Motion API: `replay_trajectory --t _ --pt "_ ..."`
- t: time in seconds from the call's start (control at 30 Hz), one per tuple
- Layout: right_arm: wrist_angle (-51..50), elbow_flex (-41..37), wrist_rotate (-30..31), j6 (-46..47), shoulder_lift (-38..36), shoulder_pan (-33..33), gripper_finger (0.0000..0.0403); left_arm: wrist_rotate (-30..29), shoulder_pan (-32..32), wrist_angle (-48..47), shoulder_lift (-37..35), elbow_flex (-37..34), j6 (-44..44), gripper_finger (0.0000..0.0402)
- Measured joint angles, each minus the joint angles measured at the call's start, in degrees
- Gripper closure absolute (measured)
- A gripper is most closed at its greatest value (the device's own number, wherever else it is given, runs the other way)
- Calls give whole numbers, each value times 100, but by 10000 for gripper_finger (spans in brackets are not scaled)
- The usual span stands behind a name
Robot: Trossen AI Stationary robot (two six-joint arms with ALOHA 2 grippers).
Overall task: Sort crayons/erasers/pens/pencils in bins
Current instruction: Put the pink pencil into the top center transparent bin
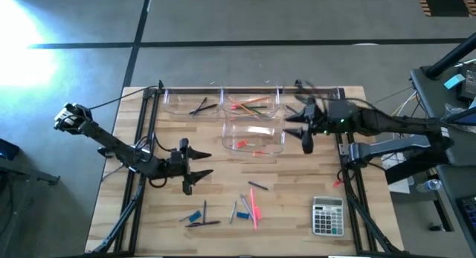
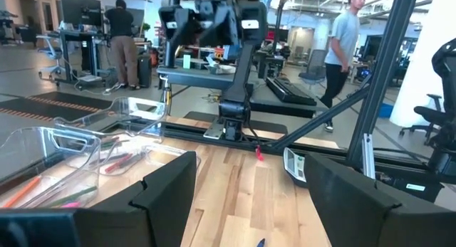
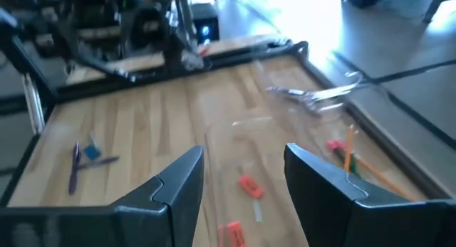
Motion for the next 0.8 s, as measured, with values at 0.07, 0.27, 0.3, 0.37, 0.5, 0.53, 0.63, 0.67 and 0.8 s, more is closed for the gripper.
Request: replay_trajectory --t 0.07,0.27,0.3,0.37,0.5,0.53,0.63,0.67,0.8 --pt "6 0 213 32 185 265 218 0 0 -4 0 0 0 155" --pt "319 -12 494 82 1080 965 218 57 0 -2 -17 0 3 155" --pt "402 -14 490 82 1271 1086 218 67 -2 -6 -24 0 4 155" --pt "523 -20 482 64 1642 1318 218 101 0 -30 -26 2 4 155" --pt "935 -20 338 -20 2305 1747 218 331 -1 -108 -36 2 -5 155" --pt "1058 -23 241 -35 2437 1852 218 371 -2 -154 -39 2 -27 155" --pt "1455 -35 -73 -81 2792 2200 221 478 -2 -199 -48 2 -46 155" --pt "1577 -39 -71 -51 2913 2317 222 499 -2 -197 -50 2 -46 155" --pt "2018 -44 -63 328 3403 2664 227 514 -4 -196 -51 2 -46 155"
